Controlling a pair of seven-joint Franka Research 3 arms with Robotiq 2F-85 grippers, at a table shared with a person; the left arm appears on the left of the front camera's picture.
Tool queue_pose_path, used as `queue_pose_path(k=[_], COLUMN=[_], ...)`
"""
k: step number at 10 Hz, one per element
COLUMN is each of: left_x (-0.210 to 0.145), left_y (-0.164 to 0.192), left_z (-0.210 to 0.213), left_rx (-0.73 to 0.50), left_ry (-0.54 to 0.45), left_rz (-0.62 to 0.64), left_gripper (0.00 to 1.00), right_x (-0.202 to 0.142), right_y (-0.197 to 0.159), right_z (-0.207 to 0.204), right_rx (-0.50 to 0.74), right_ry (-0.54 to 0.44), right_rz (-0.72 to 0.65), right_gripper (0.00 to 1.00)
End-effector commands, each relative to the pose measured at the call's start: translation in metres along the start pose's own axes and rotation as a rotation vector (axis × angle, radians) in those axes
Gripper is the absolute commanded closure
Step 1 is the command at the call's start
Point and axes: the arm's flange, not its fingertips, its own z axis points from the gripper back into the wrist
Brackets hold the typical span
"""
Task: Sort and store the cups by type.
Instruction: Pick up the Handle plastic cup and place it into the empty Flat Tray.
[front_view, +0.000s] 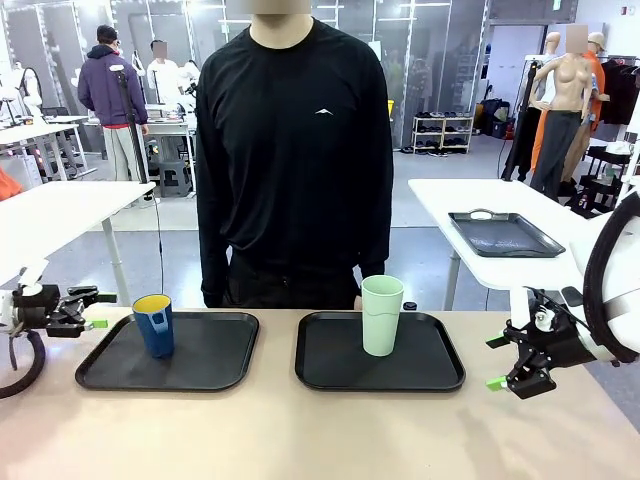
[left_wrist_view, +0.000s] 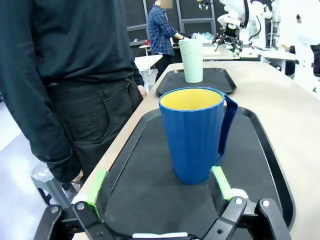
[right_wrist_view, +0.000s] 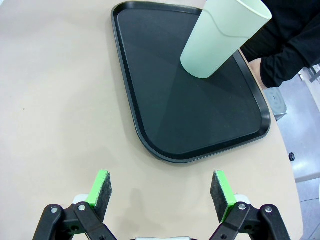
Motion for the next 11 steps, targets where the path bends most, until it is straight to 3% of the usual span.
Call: queue_pose_path(k=[1,11], left_x=[0.012,0.004], left_y=[-0.010,-0.001], left_z=[0.001,0.003], left_rx=[-0.021,0.000], left_ry=[-0.008,-0.001], left_rz=[0.028,0.005], left_gripper=[0.00,0.00], right_x=[-0.001,-0.001], right_y=[-0.002,-0.002], right_z=[-0.001,-0.001], right_rx=[-0.005,-0.005], right_ry=[-0.012,-0.012], right_rz=[-0.001,-0.001], right_gripper=[0.00,0.00])
